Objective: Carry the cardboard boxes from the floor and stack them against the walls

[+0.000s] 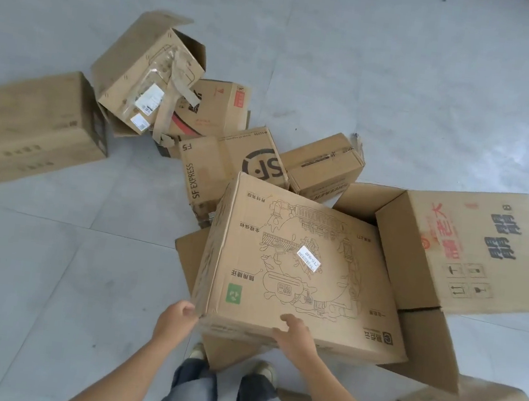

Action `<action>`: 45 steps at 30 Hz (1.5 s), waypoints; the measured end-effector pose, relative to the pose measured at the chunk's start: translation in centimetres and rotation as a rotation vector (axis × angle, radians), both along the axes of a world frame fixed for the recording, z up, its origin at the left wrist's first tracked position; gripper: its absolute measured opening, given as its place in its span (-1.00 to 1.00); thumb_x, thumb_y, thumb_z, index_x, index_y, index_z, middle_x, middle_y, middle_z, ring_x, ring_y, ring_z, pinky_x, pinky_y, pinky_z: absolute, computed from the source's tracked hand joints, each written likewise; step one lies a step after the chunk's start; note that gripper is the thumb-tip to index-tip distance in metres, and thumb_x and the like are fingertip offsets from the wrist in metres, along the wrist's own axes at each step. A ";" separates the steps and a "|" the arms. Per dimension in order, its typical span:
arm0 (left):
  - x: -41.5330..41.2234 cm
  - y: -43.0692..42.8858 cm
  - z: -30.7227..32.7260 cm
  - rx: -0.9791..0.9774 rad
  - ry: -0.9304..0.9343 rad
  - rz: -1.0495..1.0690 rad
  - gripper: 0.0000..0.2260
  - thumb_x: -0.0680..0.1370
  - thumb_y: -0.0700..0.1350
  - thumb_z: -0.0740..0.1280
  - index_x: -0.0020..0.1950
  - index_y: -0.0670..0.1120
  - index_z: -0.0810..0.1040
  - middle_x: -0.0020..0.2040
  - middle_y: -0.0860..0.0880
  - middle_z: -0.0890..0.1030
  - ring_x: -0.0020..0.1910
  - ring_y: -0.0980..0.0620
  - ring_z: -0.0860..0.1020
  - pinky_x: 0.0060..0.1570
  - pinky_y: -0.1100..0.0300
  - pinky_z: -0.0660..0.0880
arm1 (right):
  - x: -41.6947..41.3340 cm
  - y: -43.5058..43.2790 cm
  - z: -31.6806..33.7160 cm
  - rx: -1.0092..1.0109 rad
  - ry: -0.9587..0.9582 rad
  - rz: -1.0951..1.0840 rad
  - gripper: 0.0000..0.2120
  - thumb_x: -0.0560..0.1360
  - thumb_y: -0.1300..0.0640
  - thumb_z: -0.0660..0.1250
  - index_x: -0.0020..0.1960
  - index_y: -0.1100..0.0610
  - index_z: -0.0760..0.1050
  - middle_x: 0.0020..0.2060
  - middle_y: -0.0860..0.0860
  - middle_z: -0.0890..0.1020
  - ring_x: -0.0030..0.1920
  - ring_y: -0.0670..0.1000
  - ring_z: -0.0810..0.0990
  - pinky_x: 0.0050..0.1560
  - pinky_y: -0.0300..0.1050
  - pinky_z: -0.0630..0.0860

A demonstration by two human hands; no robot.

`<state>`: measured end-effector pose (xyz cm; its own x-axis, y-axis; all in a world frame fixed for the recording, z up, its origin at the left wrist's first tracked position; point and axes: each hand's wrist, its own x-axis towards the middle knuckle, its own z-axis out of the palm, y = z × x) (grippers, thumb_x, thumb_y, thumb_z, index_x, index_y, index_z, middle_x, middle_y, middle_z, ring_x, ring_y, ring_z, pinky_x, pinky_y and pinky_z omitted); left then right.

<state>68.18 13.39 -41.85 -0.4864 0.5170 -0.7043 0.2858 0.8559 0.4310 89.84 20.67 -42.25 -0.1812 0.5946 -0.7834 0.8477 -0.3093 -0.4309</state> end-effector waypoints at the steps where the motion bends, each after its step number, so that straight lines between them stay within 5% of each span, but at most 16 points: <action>1: -0.2 -0.2 -0.8 -0.018 -0.001 -0.009 -0.72 0.55 -0.22 0.25 0.25 -0.20 0.47 0.23 -0.13 0.52 0.18 -0.08 0.48 0.09 0.16 0.40 | -0.6 0.3 -0.7 0.019 -0.013 0.060 -0.50 0.53 0.11 0.17 0.45 0.09 0.20 0.40 0.04 0.31 0.35 0.05 0.32 0.26 -0.08 0.38; 7: -0.6 -1.2 -5.7 -0.080 -0.026 -0.099 -0.65 0.53 -0.19 0.29 0.31 -0.19 0.42 0.27 -0.11 0.49 0.25 -0.06 0.45 0.13 0.18 0.37 | -2.1 0.9 -4.1 0.049 -0.057 0.285 -0.41 0.51 0.11 0.17 0.50 -0.04 0.09 0.50 -0.04 0.12 0.47 0.07 0.09 0.39 0.00 0.20; 10: -0.2 -1.3 -7.7 -0.079 -0.037 -0.090 -0.71 0.50 -0.21 0.32 0.22 -0.18 0.44 0.16 -0.10 0.52 0.06 -0.02 0.47 -0.07 0.22 0.35 | -1.8 0.8 -5.6 0.037 -0.056 0.278 -0.41 0.50 0.11 0.17 0.50 -0.05 0.09 0.50 -0.05 0.11 0.47 0.07 0.09 0.40 0.00 0.19; 15: 0.8 -2.7 -9.8 0.084 0.064 0.010 -0.82 0.49 -0.16 0.39 -0.01 -0.09 0.42 0.03 -0.06 0.55 0.05 -0.05 0.50 -0.10 0.21 0.32 | -1.6 0.0 -7.1 0.023 -0.016 0.254 -0.47 0.49 0.17 0.16 0.44 -0.03 0.19 0.46 -0.10 0.18 0.42 0.09 0.15 0.33 -0.01 0.26; 22: 3.7 -3.2 -10.6 0.264 0.089 0.260 -0.73 0.50 -0.10 0.39 0.12 -0.19 0.49 0.07 -0.09 0.54 0.09 -0.07 0.49 -0.02 0.17 0.37 | -1.3 -1.2 -7.2 0.065 -0.027 0.307 -0.45 0.52 0.02 0.18 0.48 -0.10 0.11 0.50 -0.12 0.03 0.47 0.08 0.03 0.37 0.02 0.24; 29: 4.1 -0.9 -11.3 0.426 0.084 0.222 -0.78 0.41 -0.15 0.48 -0.28 -0.16 0.46 -0.23 -0.17 0.56 -0.17 -0.15 0.52 -0.23 0.15 0.39 | -0.2 -0.7 -7.2 0.140 -0.043 0.238 -0.36 0.50 -0.03 0.23 0.50 -0.14 0.02 0.51 -0.13 -0.01 0.47 0.08 -0.01 0.36 0.02 0.25; 33: 5.8 2.5 -8.1 0.570 0.141 0.178 -0.60 0.49 -0.20 0.39 -0.43 -0.05 0.25 -0.30 -0.01 0.37 -0.30 0.12 0.35 -0.31 0.38 0.28 | 1.1 0.9 -6.0 0.186 -0.017 0.170 -0.30 0.50 0.01 0.24 0.52 -0.12 -0.05 0.52 -0.15 -0.06 0.50 0.06 -0.07 0.43 0.07 0.17; 37: 6.7 5.0 -6.2 0.537 0.153 0.235 -0.69 0.53 -0.17 0.34 -0.35 -0.12 0.30 -0.30 0.06 0.35 -0.29 0.03 0.34 -0.31 0.21 0.22 | 2.0 2.3 -5.3 0.147 0.004 0.173 -0.32 0.51 0.07 0.22 0.52 -0.10 -0.03 0.52 -0.12 -0.04 0.52 0.04 -0.06 0.47 0.08 0.06; 41: 6.2 5.5 -6.0 0.545 0.145 0.223 -0.88 0.54 -0.17 0.33 0.02 -0.19 0.48 -0.08 -0.01 0.48 -0.07 0.03 0.44 -0.14 0.23 0.35 | 2.3 2.7 -5.9 0.132 0.015 0.182 -0.33 0.51 0.15 0.20 0.52 -0.10 -0.02 0.52 -0.14 -0.03 0.51 0.00 -0.05 0.48 0.06 0.07; 45: 6.3 6.0 -6.8 0.533 0.204 0.186 -0.90 0.56 -0.17 0.29 -0.11 -0.15 0.41 -0.11 -0.03 0.45 -0.09 0.01 0.41 -0.15 0.18 0.31 | 2.7 3.0 -6.8 0.184 -0.004 0.234 -0.34 0.51 0.12 0.21 0.51 -0.12 -0.01 0.52 -0.16 -0.01 0.50 0.00 -0.02 0.45 0.08 0.12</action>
